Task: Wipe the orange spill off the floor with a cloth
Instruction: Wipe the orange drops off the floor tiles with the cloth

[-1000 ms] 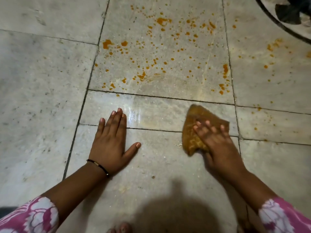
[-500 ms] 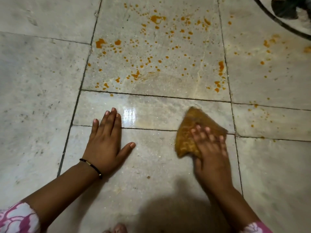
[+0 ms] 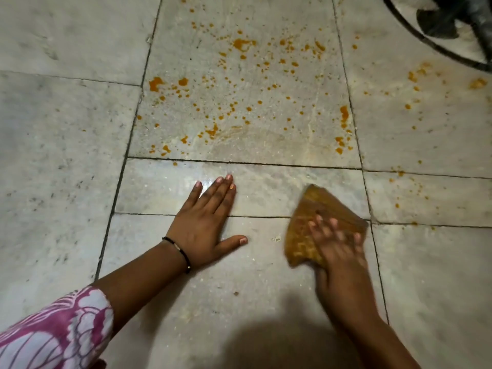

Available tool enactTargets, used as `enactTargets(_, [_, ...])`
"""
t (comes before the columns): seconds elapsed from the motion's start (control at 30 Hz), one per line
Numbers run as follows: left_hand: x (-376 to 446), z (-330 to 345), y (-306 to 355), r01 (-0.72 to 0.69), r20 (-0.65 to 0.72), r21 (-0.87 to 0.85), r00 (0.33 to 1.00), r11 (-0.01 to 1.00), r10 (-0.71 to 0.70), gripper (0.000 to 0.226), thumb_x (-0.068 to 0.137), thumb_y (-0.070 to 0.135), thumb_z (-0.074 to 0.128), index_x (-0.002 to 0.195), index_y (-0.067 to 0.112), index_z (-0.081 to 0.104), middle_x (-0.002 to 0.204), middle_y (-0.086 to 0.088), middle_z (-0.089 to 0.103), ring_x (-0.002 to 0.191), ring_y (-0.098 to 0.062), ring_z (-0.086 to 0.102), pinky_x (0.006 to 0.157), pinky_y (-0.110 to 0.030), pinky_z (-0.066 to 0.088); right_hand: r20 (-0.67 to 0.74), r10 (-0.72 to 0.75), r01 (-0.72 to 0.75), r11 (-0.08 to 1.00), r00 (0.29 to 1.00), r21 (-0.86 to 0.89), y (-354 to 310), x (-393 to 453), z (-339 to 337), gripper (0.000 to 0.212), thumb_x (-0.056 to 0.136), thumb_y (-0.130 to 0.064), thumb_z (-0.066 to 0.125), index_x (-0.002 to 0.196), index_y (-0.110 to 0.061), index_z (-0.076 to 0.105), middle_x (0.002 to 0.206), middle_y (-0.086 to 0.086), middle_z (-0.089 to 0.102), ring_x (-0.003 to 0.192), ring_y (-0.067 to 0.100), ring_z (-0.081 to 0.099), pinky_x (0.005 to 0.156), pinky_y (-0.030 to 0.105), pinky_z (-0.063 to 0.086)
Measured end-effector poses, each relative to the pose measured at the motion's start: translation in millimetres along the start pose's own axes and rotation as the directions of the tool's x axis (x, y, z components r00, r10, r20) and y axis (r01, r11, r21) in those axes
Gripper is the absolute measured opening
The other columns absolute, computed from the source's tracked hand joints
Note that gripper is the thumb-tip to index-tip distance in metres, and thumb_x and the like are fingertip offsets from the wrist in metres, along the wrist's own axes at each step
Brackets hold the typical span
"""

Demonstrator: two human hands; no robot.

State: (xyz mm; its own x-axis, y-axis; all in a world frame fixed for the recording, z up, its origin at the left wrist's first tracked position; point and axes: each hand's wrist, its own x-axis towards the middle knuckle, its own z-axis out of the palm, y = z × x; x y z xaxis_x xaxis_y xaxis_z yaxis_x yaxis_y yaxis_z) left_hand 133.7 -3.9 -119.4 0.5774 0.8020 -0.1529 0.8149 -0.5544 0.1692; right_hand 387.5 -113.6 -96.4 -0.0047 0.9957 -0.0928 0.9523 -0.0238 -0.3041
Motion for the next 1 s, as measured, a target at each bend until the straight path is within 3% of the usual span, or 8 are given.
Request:
enactTargets(0.13, [0, 0, 1, -0.005, -0.021, -0.018, 1.0, 1.0, 0.004, 0.094, 0.086, 0.075, 0.021, 0.149, 0.005, 0.025, 0.157, -0.012, 0.019, 0.145, -0.024, 0.017, 0.116, -0.046, 0.009, -0.105, 0.231, -0.227, 0.973, 0.967, 0.051, 28, 47, -18, 0.061, 0.085, -0.032, 0.036, 0.145, -0.019, 0.036, 0.153, -0.001, 0.029, 0.144, 0.019, 0.018, 0.117, 0.048, 0.002])
enactTargets(0.2, [0, -1, 1, -0.001, -0.012, -0.021, 1.0, 1.0, 0.0, 0.094, 0.086, 0.075, 0.02, 0.149, 0.005, 0.025, 0.157, -0.012, 0.018, 0.145, -0.023, 0.017, 0.115, -0.046, 0.009, -0.114, 0.22, -0.218, 0.975, 0.969, 0.036, 22, 92, -20, 0.061, 0.086, -0.035, 0.038, 0.144, -0.018, 0.038, 0.154, 0.002, 0.029, 0.144, 0.023, 0.017, 0.116, 0.047, 0.001])
enactTargets(0.33, [0, -2, 1, -0.005, -0.007, -0.027, 1.0, 1.0, 0.005, 0.094, 0.086, 0.075, 0.018, 0.149, 0.005, 0.026, 0.157, -0.012, 0.019, 0.145, -0.024, 0.017, 0.115, -0.046, 0.009, 0.132, -0.17, 0.184, 0.978, 0.977, -0.102, -8, 135, -11, 0.058, 0.094, -0.03, 0.049, 0.148, -0.024, 0.027, 0.157, -0.001, 0.018, 0.146, 0.022, 0.01, 0.115, 0.042, -0.004])
enactTargets(0.47, [1, -1, 0, -0.009, -0.005, -0.036, 1.0, 0.999, 0.009, 0.094, 0.086, 0.076, 0.021, 0.149, 0.006, 0.025, 0.158, -0.011, 0.018, 0.145, -0.022, 0.016, 0.116, -0.046, 0.009, 0.354, -0.557, 0.633, 0.761, 0.751, -0.144, 16, 100, -24, 0.059, 0.092, -0.029, 0.034, 0.149, -0.032, 0.021, 0.156, -0.008, 0.02, 0.145, 0.016, 0.015, 0.115, 0.043, 0.007])
enactTargets(0.63, [0, 1, 1, -0.002, -0.01, -0.054, 1.0, 0.999, 0.001, 0.093, 0.086, 0.075, 0.022, 0.15, 0.008, 0.02, 0.158, -0.009, 0.014, 0.146, -0.02, 0.011, 0.116, -0.046, 0.007, 0.535, -0.464, 0.612, 0.78, 0.706, -0.131, 75, 99, -87, 0.064, 0.091, -0.029, 0.036, 0.147, -0.048, 0.01, 0.153, -0.017, 0.017, 0.143, 0.011, 0.016, 0.11, 0.041, 0.019])
enactTargets(0.83, [0, -1, 3, 0.011, 0.003, -0.059, 1.0, 0.998, -0.011, 0.092, 0.086, 0.074, 0.024, 0.15, 0.007, 0.021, 0.158, -0.01, 0.015, 0.146, -0.021, 0.012, 0.116, -0.047, 0.008, 0.618, -0.334, 0.57, 0.788, 0.712, -0.231, 10, 193, -75, 0.066, 0.096, -0.042, 0.044, 0.147, -0.033, 0.003, 0.156, -0.007, -0.003, 0.146, 0.022, 0.008, 0.116, 0.038, 0.012])
enactTargets(0.9, [0, -2, 4, 0.006, -0.004, -0.066, 1.0, 0.998, -0.007, 0.092, 0.086, 0.073, 0.024, 0.15, 0.007, 0.021, 0.158, -0.009, 0.015, 0.146, -0.021, 0.013, 0.116, -0.047, 0.008, 0.646, -0.387, 0.64, 0.739, 0.658, -0.209, -9, 186, -70, 0.062, 0.094, -0.052, 0.036, 0.148, -0.036, 0.011, 0.158, -0.006, 0.001, 0.145, 0.018, 0.006, 0.115, 0.038, 0.009])
enactTargets(1.0, [0, -4, 4, 0.012, 0.014, -0.085, 1.0, 0.996, -0.011, 0.093, 0.085, 0.075, 0.021, 0.15, 0.008, 0.022, 0.158, -0.009, 0.015, 0.146, -0.02, 0.013, 0.116, -0.045, 0.006, 0.784, -0.423, 0.775, 0.621, 0.455, -0.115, 5, 143, -81, 0.055, 0.099, -0.04, 0.033, 0.146, -0.044, 0.003, 0.151, -0.02, -0.01, 0.137, 0.001, -0.007, 0.115, 0.036, 0.0])
